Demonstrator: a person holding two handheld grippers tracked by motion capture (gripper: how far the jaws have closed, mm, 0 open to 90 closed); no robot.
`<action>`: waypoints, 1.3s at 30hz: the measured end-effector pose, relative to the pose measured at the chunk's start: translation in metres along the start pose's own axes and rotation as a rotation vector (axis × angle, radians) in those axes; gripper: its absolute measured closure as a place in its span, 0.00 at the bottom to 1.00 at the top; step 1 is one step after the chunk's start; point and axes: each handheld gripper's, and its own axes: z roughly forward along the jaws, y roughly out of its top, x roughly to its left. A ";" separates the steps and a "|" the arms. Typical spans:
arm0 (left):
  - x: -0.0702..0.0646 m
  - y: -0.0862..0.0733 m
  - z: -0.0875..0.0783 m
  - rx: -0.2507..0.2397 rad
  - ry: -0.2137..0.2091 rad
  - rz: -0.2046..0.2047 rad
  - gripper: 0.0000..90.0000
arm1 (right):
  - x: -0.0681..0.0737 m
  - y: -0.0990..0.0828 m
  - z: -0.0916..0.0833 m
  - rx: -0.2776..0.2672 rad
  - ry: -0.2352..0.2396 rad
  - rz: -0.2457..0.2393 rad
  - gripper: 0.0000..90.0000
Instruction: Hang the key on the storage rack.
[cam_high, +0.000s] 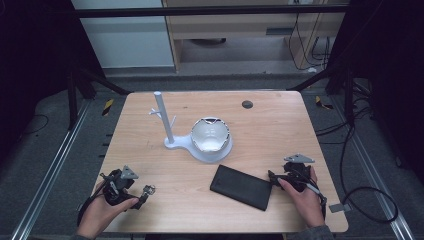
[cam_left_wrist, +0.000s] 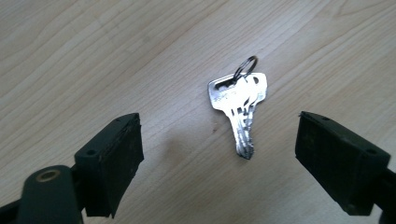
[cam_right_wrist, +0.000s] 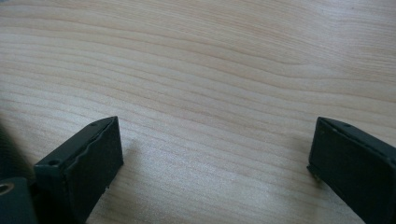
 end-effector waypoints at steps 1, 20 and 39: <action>-0.001 0.000 -0.002 -0.006 -0.004 -0.005 0.16 | 0.000 0.000 0.000 0.001 0.003 0.000 0.03; -0.003 0.000 0.000 0.048 -0.005 0.026 0.30 | 0.001 -0.002 -0.003 0.000 0.010 -0.006 0.03; -0.005 0.014 0.021 0.119 -0.027 0.063 0.60 | 0.001 -0.002 -0.002 0.001 0.014 -0.001 0.03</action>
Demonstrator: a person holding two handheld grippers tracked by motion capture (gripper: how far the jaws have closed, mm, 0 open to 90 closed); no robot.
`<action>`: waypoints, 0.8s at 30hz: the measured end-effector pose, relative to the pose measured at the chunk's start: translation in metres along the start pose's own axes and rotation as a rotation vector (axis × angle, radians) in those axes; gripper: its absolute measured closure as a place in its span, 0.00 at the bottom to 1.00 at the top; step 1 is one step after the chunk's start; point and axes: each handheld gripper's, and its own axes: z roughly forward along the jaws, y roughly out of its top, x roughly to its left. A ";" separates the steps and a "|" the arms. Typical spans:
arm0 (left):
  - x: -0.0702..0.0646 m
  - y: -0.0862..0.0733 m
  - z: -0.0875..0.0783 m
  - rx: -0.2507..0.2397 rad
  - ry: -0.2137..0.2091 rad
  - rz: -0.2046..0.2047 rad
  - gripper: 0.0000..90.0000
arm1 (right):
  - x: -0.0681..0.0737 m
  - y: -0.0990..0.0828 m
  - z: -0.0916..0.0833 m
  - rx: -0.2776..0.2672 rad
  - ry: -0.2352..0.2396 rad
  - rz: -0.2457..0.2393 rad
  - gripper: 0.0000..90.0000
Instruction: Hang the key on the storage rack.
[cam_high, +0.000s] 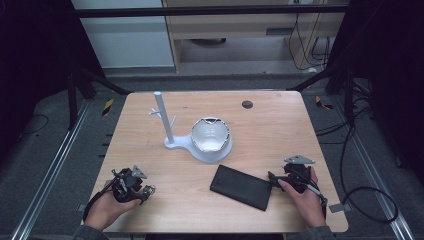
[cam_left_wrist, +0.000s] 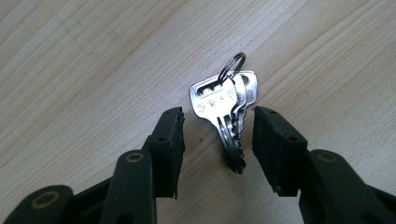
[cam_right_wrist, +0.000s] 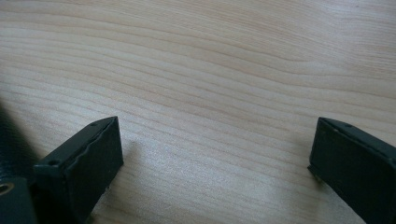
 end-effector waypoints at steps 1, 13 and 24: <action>0.000 0.000 0.000 0.002 0.002 -0.001 0.62 | 0.000 0.000 0.000 0.000 0.000 0.000 0.03; -0.002 0.000 0.001 0.020 -0.028 0.007 0.89 | 0.000 -0.001 0.000 -0.001 0.000 -0.012 0.03; -0.002 0.001 -0.006 0.005 -0.021 0.010 0.95 | 0.001 -0.001 -0.001 0.000 0.007 -0.009 0.03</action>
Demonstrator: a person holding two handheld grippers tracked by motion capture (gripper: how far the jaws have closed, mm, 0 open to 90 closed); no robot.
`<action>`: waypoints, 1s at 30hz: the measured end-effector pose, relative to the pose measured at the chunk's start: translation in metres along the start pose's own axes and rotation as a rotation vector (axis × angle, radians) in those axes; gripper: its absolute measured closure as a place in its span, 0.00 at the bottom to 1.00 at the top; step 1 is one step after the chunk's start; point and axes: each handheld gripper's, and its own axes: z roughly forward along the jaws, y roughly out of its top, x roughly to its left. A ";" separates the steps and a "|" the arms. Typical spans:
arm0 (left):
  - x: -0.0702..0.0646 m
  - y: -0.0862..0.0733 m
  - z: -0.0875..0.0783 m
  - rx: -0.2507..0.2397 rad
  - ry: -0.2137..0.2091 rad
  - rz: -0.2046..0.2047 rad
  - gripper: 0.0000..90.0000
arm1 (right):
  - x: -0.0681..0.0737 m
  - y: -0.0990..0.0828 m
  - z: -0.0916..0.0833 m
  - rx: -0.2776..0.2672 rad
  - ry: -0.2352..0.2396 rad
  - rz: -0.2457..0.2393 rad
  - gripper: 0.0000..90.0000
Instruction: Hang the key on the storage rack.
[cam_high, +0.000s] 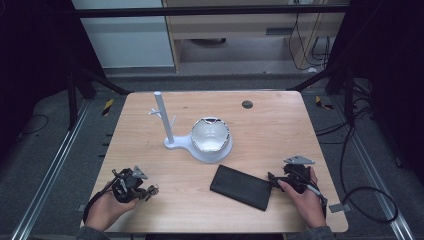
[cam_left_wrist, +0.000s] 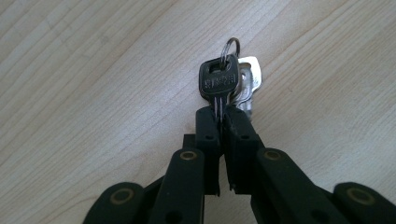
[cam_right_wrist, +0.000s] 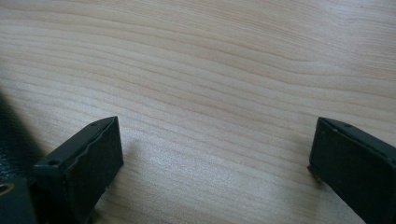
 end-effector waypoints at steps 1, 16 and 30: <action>0.001 0.000 -0.001 -0.002 0.002 0.000 0.95 | 0.000 0.000 0.000 0.000 0.000 0.000 0.03; 0.011 -0.002 -0.014 -0.044 -0.016 -0.027 0.98 | 0.000 0.000 0.000 -0.001 -0.002 -0.009 0.03; 0.014 0.008 -0.056 -0.133 -0.028 -0.030 0.98 | 0.001 0.000 0.000 0.001 0.003 -0.007 0.03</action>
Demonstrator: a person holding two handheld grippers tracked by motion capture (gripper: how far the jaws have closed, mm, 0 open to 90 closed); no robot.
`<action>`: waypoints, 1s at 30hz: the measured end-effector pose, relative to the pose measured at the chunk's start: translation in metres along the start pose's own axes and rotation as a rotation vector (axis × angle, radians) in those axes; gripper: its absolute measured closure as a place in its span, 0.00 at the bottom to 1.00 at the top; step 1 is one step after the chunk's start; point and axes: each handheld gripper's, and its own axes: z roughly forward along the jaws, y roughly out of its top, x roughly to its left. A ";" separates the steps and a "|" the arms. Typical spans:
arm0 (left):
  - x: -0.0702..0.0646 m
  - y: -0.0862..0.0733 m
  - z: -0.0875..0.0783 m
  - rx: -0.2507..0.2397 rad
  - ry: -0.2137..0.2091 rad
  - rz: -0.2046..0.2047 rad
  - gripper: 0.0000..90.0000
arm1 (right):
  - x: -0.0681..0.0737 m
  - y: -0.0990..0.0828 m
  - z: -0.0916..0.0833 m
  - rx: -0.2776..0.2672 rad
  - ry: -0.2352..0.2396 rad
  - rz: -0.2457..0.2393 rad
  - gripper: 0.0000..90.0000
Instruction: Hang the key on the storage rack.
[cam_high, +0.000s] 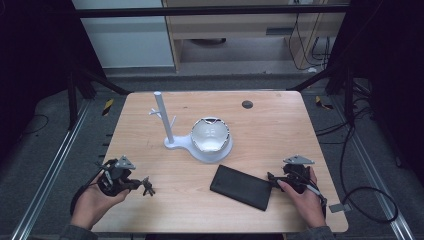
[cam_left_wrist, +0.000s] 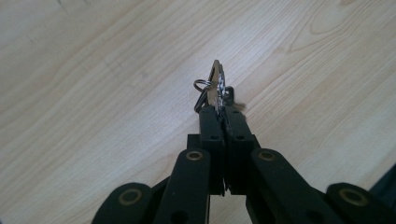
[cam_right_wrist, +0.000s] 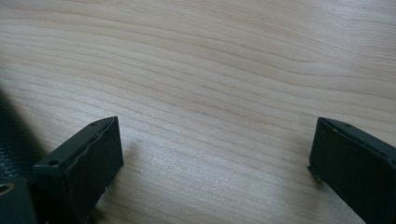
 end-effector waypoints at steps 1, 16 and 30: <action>0.001 0.004 -0.006 -0.013 -0.001 0.004 0.98 | 0.000 0.000 0.000 0.000 0.000 0.000 0.03; 0.011 0.067 -0.061 -0.105 0.042 0.026 0.98 | 0.001 0.000 0.000 0.000 0.000 0.002 0.03; 0.030 0.094 -0.084 -0.149 0.064 0.012 0.98 | 0.003 0.000 0.000 -0.002 -0.003 0.000 0.03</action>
